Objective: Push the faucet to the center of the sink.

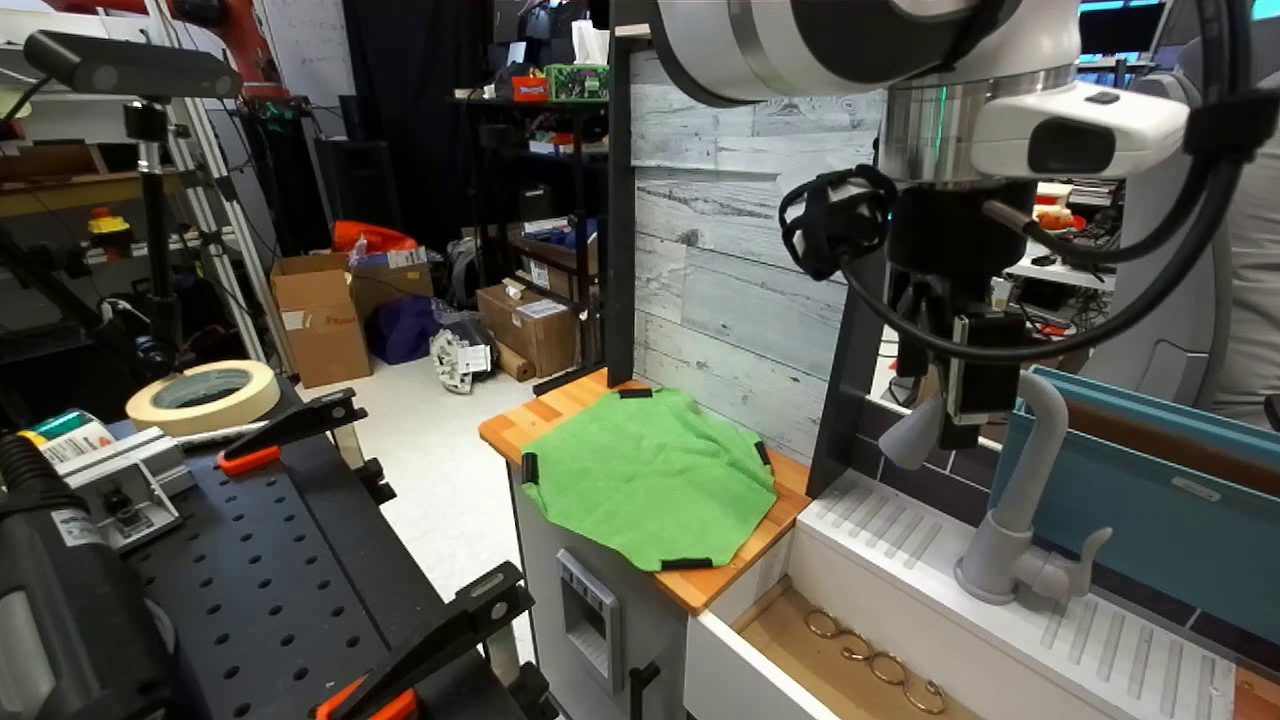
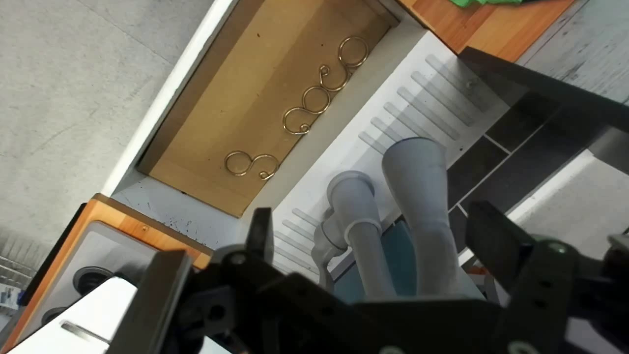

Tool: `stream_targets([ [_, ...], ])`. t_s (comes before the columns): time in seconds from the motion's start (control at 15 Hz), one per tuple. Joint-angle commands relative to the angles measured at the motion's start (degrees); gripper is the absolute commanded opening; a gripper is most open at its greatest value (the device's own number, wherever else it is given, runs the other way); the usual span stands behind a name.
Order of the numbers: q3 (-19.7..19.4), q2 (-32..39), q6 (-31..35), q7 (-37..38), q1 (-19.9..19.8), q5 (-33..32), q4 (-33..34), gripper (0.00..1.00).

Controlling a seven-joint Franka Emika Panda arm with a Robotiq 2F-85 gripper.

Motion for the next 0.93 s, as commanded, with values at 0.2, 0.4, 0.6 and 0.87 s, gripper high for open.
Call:
stream_targets([
  [0.2,-0.5,5.9,-1.8,2.6,0.3,2.7,9.0,1.0],
  [0.4,-0.5,7.4,-2.3,2.7,0.3,2.7,11.1,0.73],
  [0.6,-0.2,8.2,-3.0,2.1,-0.2,3.1,12.4,0.55],
  [0.87,0.2,8.5,-4.1,1.4,-0.7,3.2,13.4,0.24],
])
